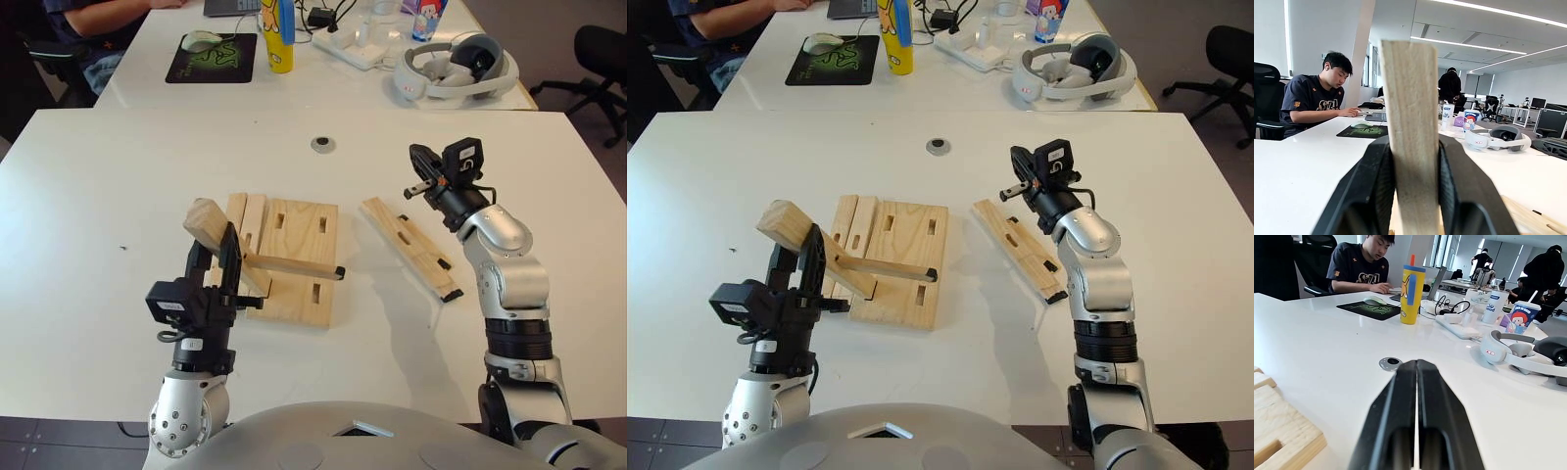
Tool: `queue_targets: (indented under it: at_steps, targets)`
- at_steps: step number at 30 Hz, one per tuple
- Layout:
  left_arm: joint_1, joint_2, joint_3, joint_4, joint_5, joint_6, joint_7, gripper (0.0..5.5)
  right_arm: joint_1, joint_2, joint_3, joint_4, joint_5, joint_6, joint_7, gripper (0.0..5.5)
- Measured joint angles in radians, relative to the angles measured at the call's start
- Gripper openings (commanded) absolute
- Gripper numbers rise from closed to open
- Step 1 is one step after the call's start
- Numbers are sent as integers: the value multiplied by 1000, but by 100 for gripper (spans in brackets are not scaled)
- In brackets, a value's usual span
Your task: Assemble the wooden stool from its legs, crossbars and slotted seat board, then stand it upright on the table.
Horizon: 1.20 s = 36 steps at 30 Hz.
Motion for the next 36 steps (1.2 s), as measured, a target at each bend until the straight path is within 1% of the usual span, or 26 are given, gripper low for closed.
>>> queue_targets:
  at_steps: [4, 9, 13, 16, 17, 19, 20, 22, 28, 32, 36]
  targets:
    - [28, 10, 20, 26, -11, -61, -35, 105, 0, 0, 0, -1, 0, 3, -3, 0]
    - [37, 10, 89, 63, -128, -82, -92, 105, 4, 7, -1, -8, 0, 3, -12, 0]
    - [35, 11, 136, 67, -221, -77, -135, 105, 22, 13, -4, -23, -1, 3, -24, 0]
    - [8, 17, 148, 43, -249, -12, -148, 105, 32, 19, -5, -28, -2, 2, -31, 0]
    - [0, 18, 151, 31, -250, 14, -148, 141, 35, 22, -5, -28, -3, 1, -32, 0]
    - [-16, 21, 160, 18, -248, 74, -145, 166, 37, 24, -5, -28, -4, -1, -36, 0]
    - [-18, 23, 161, 22, -247, 116, -142, 189, 37, 24, -5, -28, -4, -3, -37, 0]
    - [-34, 24, 173, 9, -247, 158, -134, 205, 40, 25, -5, -28, -6, -4, -40, 0]
    - [-211, 19, 220, -112, -246, 308, -99, 205, 55, 29, -6, -29, -7, -19, -49, 0]
    - [-353, 21, 225, -212, -245, 439, -76, 205, 62, 33, -5, -29, -8, -22, -51, 0]
    - [-511, 42, 238, -251, -246, 507, -54, 205, 64, 39, -5, -30, -8, -29, -52, 0]
